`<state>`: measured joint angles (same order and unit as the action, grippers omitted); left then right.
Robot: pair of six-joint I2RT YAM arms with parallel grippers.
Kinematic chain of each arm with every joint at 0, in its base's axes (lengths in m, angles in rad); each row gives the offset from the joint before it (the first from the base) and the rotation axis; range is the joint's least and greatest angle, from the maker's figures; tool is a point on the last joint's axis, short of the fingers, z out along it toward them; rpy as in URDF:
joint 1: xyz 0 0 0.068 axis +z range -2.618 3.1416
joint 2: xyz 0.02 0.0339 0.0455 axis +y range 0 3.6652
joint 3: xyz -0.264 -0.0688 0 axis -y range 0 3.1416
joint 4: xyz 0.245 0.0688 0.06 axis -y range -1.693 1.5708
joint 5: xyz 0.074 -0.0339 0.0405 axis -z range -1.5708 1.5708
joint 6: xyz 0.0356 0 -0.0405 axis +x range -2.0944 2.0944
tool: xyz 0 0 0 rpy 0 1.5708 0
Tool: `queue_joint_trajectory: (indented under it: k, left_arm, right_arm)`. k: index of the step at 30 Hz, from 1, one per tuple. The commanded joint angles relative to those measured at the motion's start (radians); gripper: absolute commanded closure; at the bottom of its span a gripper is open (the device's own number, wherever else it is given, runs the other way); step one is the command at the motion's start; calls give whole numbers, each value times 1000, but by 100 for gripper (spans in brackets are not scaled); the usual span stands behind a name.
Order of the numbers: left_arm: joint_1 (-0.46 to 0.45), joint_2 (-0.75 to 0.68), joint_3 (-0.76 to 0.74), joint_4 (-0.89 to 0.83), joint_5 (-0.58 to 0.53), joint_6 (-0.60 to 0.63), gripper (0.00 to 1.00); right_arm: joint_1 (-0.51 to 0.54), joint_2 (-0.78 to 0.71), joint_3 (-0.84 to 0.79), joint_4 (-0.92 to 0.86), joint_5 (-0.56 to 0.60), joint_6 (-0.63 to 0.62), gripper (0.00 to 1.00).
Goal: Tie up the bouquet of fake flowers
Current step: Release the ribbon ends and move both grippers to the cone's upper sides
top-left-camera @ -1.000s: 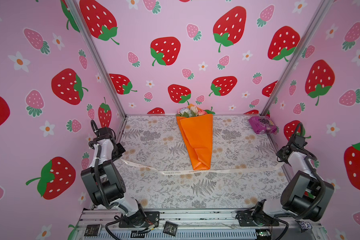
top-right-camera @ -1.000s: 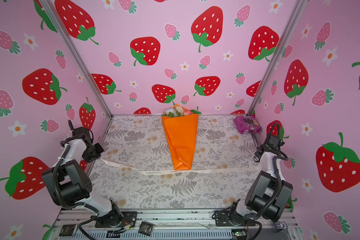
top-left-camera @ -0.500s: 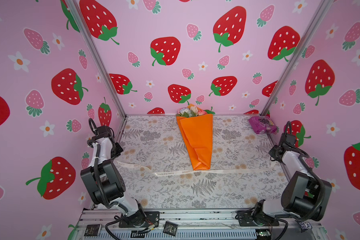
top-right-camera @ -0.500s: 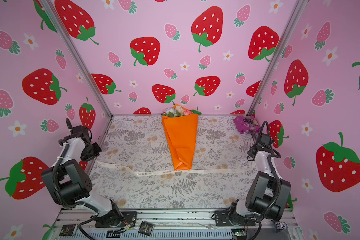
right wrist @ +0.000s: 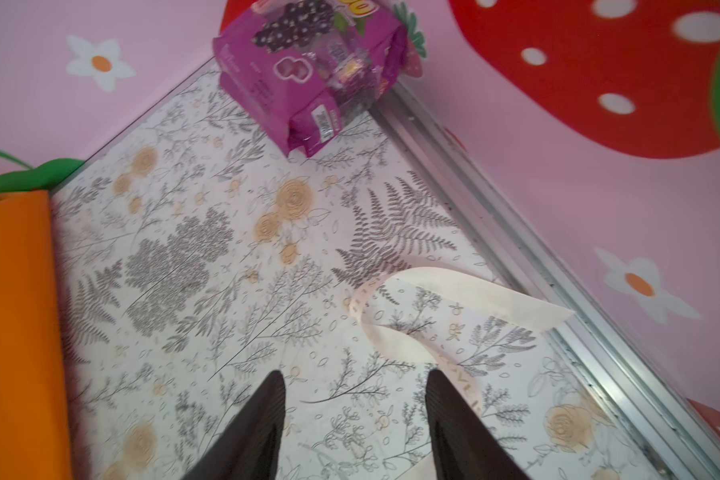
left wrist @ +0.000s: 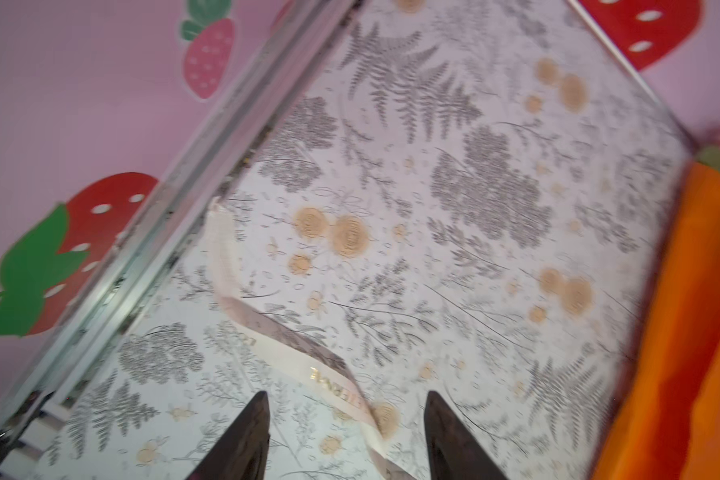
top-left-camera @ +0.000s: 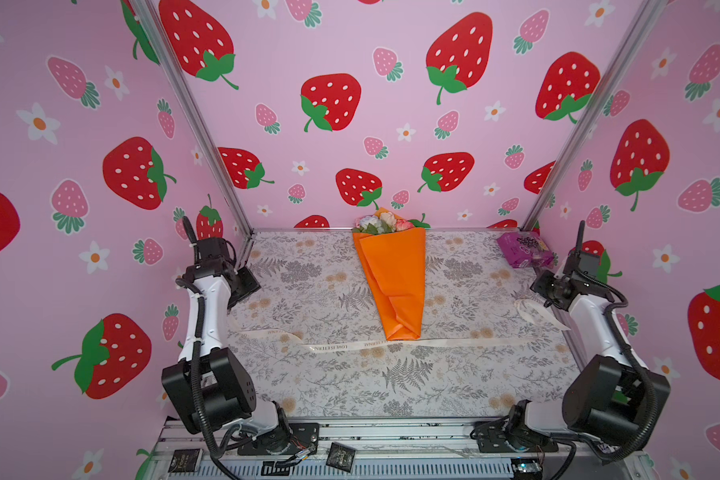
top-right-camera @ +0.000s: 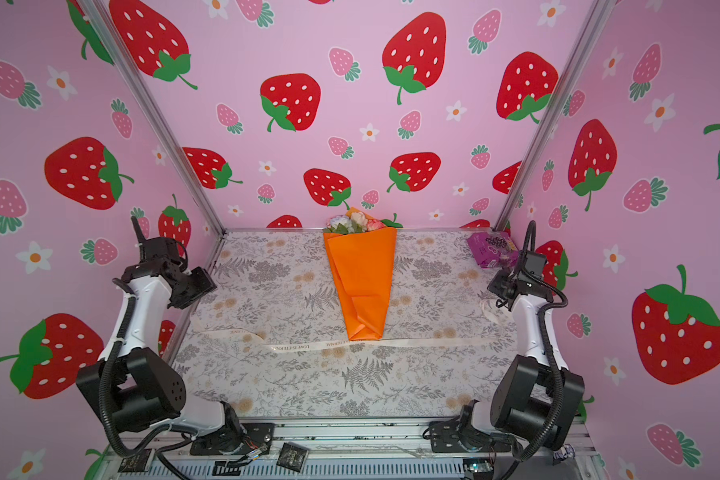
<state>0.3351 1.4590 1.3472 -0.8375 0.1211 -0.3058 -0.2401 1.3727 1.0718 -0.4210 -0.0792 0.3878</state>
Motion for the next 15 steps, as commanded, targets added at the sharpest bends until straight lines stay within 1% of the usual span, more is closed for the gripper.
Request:
queue_joint_trajectory:
  k: [1,3,4,5,6,9,11,15]
  left_arm:
    - [-74,-57,-85,113,250,-79,35]
    - [-136,-78,-160,228,351,-155,35]
    - [-171,-78,-181,263,375,-175,35]
    - [-217,-70,-189,281,374,-188,35]
    - [-257,-59,-196,299,373,-202,35]
    - [-367,-6,-229,389,400,-267,34]
    - [-429,27,-248,445,409,-301,34]
    - [-514,89,-282,574,423,-403,33]
  right_arm:
    - [40,-27,-33,46,-209,-22,41]
    - [82,-26,-79,115,-311,8,41]
    - [102,-27,-104,157,-348,26,41]
    - [130,-26,-135,209,-394,51,40]
    - [153,-26,-157,245,-416,74,40]
    - [239,-17,-214,343,-431,124,38]
    - [294,3,-222,362,-421,131,38]
    - [367,64,-221,392,-447,131,37]
